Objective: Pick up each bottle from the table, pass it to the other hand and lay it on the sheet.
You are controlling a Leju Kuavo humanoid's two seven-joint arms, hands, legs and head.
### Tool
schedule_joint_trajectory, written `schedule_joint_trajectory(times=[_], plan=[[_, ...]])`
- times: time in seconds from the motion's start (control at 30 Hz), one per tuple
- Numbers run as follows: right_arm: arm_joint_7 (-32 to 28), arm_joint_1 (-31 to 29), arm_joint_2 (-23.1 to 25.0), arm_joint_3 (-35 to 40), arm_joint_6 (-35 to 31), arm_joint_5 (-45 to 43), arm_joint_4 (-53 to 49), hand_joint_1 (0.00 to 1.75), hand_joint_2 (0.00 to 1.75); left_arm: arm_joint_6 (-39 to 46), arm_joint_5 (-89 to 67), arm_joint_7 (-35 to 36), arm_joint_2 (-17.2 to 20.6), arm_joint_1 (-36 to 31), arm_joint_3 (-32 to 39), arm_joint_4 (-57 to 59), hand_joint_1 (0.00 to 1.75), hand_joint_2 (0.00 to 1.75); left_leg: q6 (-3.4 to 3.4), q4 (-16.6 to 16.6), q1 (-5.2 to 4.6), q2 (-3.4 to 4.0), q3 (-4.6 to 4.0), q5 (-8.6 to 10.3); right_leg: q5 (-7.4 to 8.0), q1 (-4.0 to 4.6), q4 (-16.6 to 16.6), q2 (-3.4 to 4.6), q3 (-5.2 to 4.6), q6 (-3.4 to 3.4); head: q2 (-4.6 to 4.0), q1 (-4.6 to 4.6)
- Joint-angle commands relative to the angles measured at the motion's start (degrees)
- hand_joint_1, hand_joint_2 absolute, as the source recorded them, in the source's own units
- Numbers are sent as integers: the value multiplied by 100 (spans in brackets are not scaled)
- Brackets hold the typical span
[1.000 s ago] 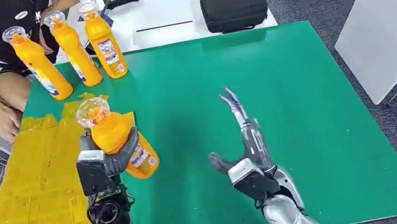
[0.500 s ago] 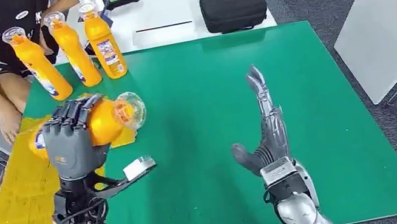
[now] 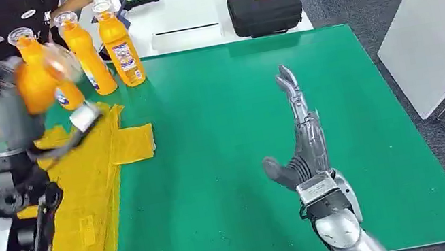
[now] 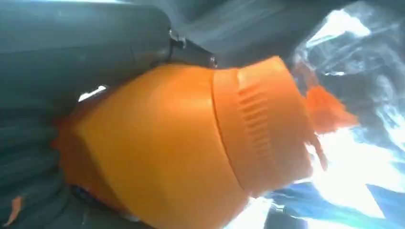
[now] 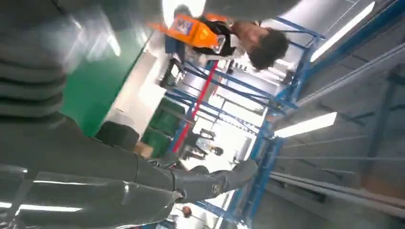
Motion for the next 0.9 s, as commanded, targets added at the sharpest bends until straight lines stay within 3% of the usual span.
schedule_joint_trajectory(times=[0.03, 0.1, 0.13, 0.17, 0.6, 0.83, 0.9], plan=[[-19, -133, -195, 87, 18, -49, 189, 0, 175, 20, 14, 1186, 315, -767, -4439, 3174, 175, 175, -10, -33, -2, -23, 67, -2, -11, -6, -30, -31, 80, 14, 0, 11], [16, -109, -243, 113, 79, -44, 207, 0, 175, 20, 14, 1020, 353, -643, -4209, 3050, 175, 175, -24, -41, 3, 24, 106, -20, -13, -3, -39, 9, 121, 15, 0, 5], [50, -114, -258, 125, 115, -50, 228, 0, 175, 20, 14, 932, 314, -602, -4125, 3055, 175, 175, -8, -8, 4, 9, 44, -18, -12, -10, -9, 8, 75, 14, 0, 5], [67, -98, -260, 141, 135, -51, 262, 0, 175, 20, 14, 817, 251, -531, -3992, 3074, 175, 175, -16, -5, 10, 35, 52, -29, -16, -3, -8, 29, 76, 13, 0, 18], [173, -32, -161, 206, 205, 13, 396, 0, 175, 20, 14, 350, 43, -291, -3559, 3422, 175, 175, -2, -7, 7, 4, 8, -12, -7, -5, -11, 5, 33, 10, 0, 9], [272, 74, -101, 178, 255, 96, 452, 0, 175, 20, 14, -453, -218, -49, -2486, 3652, 175, 175, -2, -10, 7, 6, 11, -12, -7, -6, -12, 9, 35, 10, 0, 9], [278, 76, -98, 172, 262, 106, 460, 0, 175, 20, 14, -300, -208, -13, -2606, 3676, 175, 175, -3, -9, 6, 6, 11, -13, -8, -7, -11, 9, 36, 10, 0, 7]])
